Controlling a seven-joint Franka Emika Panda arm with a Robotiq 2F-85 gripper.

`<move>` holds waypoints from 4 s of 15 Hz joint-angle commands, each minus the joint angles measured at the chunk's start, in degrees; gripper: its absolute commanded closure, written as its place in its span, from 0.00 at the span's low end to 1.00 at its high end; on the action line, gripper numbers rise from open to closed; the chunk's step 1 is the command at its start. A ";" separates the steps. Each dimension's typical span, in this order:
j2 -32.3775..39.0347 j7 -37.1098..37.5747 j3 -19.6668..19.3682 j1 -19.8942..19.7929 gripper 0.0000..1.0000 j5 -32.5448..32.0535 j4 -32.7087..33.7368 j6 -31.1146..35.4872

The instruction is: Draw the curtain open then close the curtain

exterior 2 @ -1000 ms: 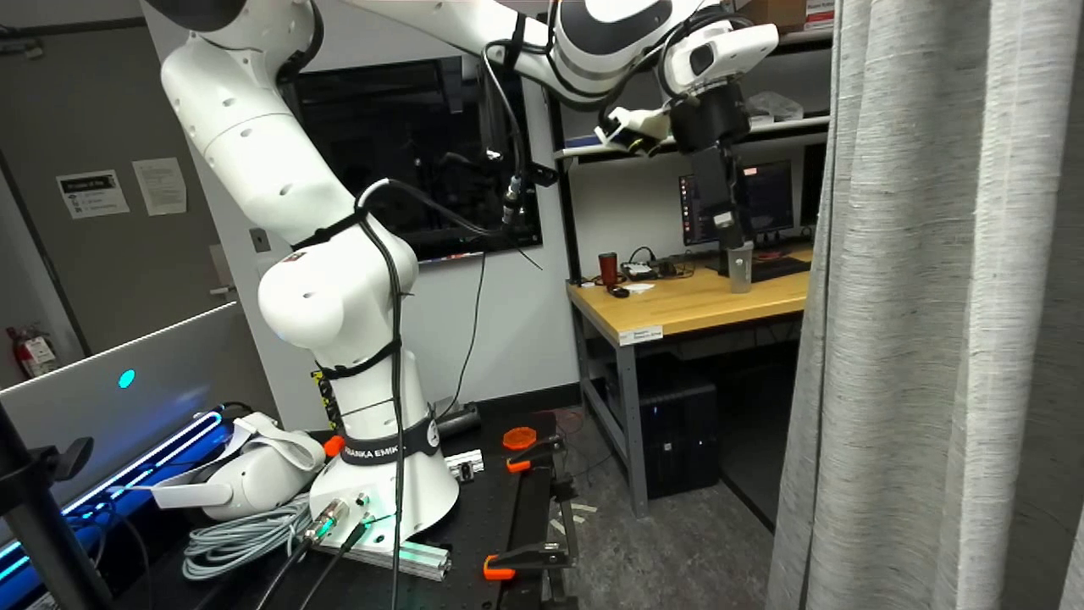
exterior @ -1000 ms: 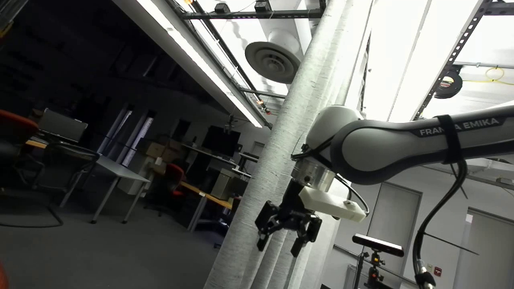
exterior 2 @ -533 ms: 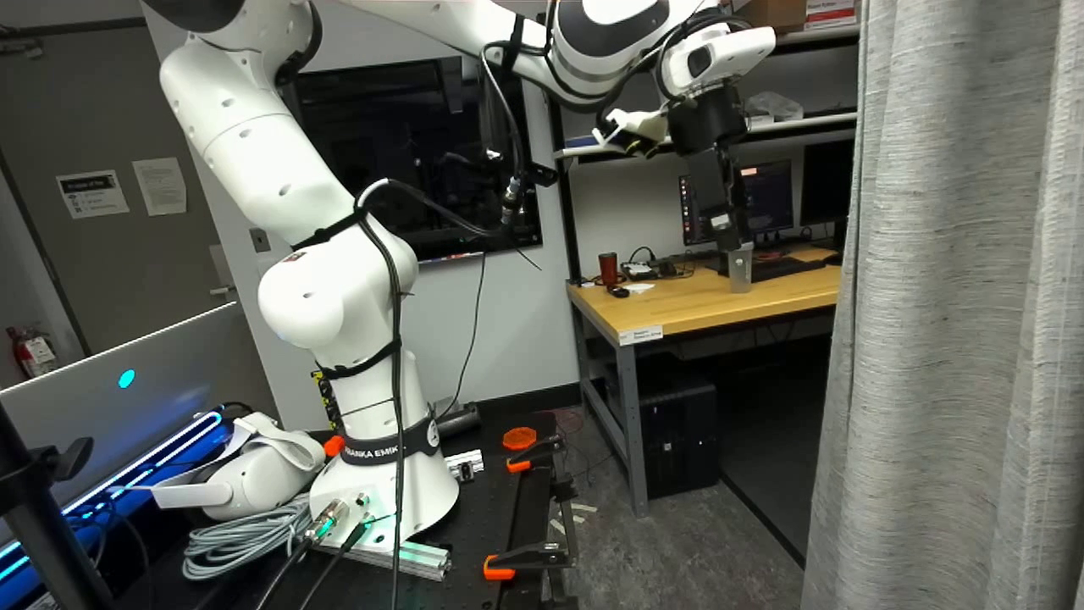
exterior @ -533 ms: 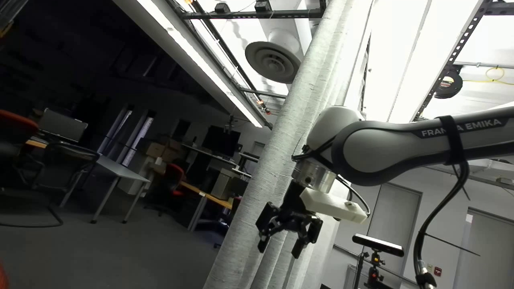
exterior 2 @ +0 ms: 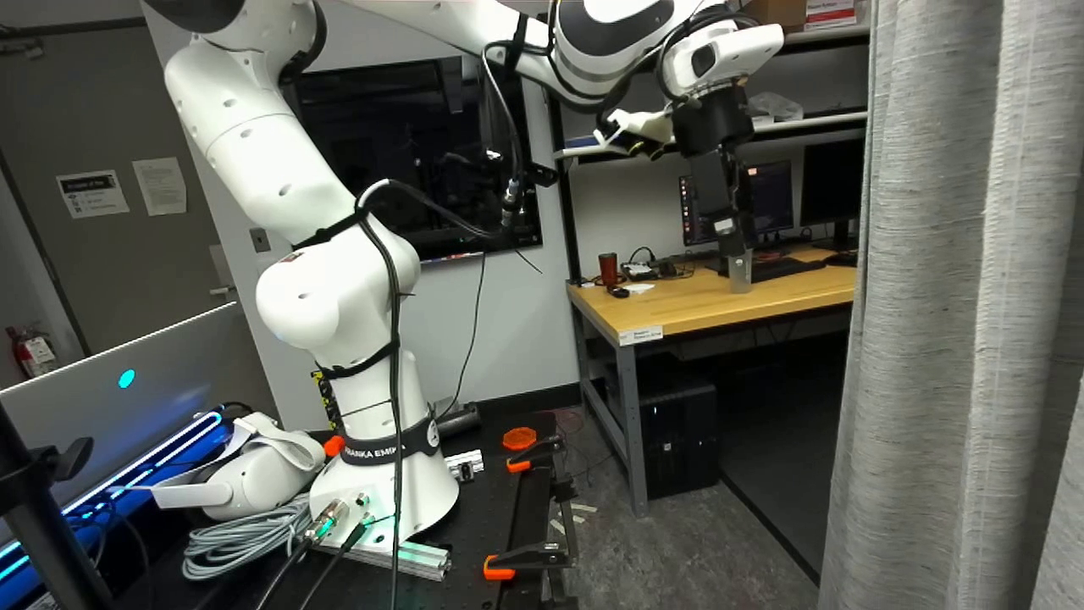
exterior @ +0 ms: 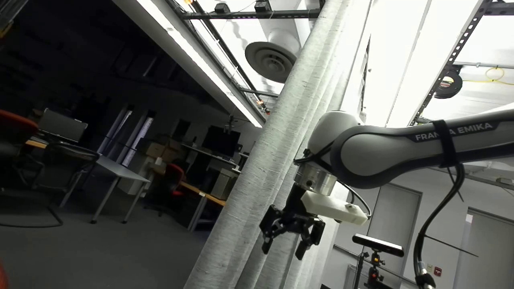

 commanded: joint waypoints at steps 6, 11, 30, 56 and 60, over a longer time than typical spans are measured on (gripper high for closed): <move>3.35 -1.51 -1.03 -1.87 0.00 1.69 3.80 9.24; 6.75 -0.99 -1.15 -2.45 0.00 1.36 7.80 17.02; 11.13 10.04 0.94 -7.54 0.00 -10.75 21.90 35.92; 14.39 35.10 10.18 -6.37 0.99 -24.75 35.31 32.42; 12.26 39.19 15.79 -3.92 0.99 -25.89 35.77 28.95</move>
